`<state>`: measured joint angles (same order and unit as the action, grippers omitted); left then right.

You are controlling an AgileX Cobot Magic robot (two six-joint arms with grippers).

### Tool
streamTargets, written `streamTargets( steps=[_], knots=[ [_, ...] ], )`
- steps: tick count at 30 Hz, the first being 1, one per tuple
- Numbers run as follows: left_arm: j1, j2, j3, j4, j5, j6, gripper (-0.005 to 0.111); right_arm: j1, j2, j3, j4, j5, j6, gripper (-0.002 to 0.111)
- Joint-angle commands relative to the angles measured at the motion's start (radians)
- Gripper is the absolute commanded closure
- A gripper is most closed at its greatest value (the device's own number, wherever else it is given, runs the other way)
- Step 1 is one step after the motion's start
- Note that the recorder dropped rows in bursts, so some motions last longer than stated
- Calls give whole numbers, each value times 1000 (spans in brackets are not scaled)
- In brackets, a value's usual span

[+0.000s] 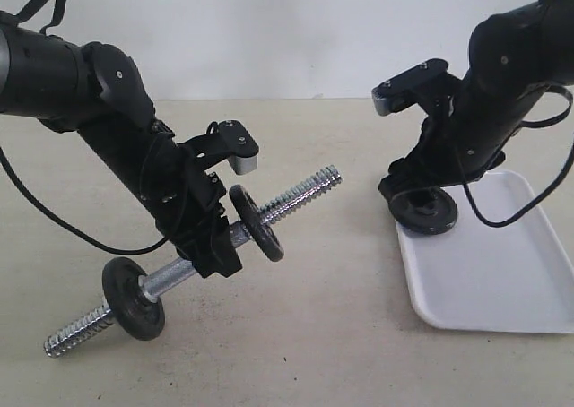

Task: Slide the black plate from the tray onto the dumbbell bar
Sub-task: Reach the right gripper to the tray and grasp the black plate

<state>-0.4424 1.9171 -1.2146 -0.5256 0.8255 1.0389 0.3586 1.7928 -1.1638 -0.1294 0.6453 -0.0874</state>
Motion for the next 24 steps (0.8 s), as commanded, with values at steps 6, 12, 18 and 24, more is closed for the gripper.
streamTargets(
  steps=[6, 12, 18, 24],
  knots=[
    [1, -61, -25, -92, -25, 3, 102, 16, 122, -47, -187, -52, 228, 40],
    [1, -61, -25, -92, -26, 3, 102, 113, 193, -100, -410, -12, 381, 40],
    [1, -61, -25, -92, -24, 3, 102, 141, 265, -142, -485, 20, 514, 40],
    [1, -61, -25, -92, -24, 3, 102, 141, 311, -155, -512, 32, 553, 52]
  ],
)
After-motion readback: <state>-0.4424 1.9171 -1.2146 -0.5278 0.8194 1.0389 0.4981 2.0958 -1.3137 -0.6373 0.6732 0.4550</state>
